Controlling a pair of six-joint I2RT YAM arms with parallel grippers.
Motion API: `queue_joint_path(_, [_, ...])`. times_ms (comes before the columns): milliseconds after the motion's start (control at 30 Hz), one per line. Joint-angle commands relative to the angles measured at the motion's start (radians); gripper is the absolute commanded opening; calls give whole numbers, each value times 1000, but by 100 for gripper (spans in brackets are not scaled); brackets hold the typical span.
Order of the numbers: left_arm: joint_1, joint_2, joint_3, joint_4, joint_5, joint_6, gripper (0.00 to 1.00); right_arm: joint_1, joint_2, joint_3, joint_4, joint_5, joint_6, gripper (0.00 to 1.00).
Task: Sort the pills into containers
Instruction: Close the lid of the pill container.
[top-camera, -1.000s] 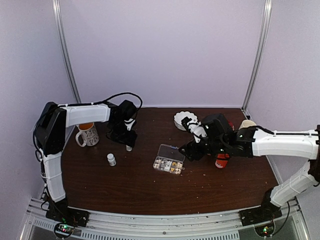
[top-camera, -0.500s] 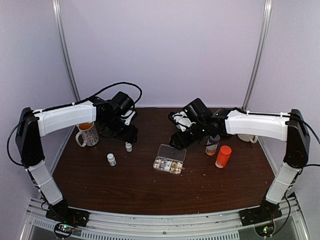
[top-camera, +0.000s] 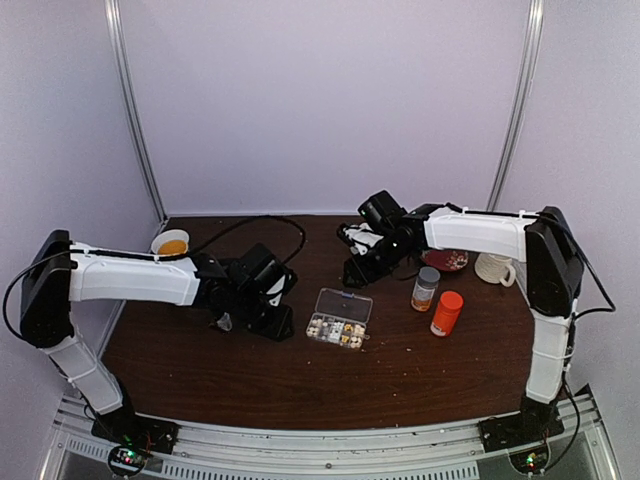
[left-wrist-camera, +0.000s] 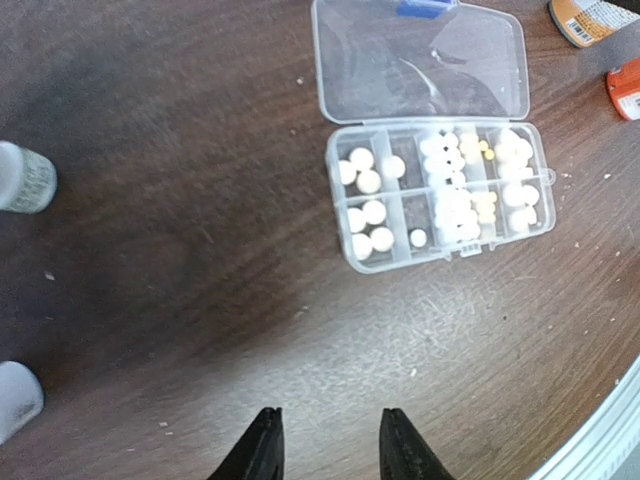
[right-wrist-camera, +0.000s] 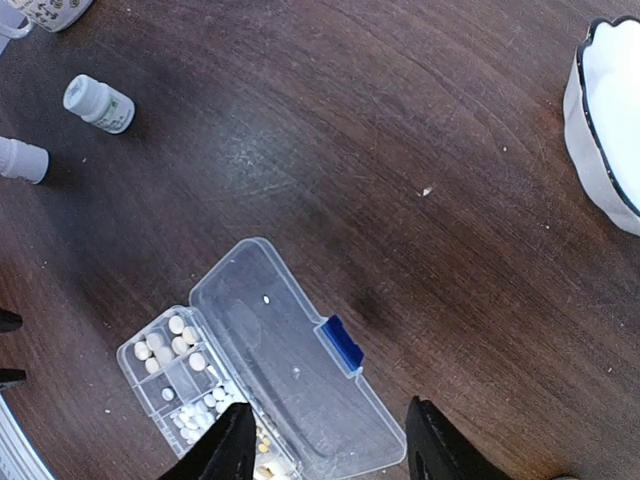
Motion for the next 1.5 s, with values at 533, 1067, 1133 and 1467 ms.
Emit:
queue_joint_path(533, [-49,155,-59,368,164,-163,27,-48,182,123,-98,-163,-60,61])
queue_joint_path(1067, [-37,263,-41,432,174,-160,23,-56,93,14,-69,-390,-67,49])
queue_joint_path(1133, [-35,266,-42,434,172,-160,23,-56,62,-22,-50,-412,-61,48])
queue_joint_path(1467, [-18,282,-31,447,177,-148,22,-50,-87,-212,46,-482,-26,46])
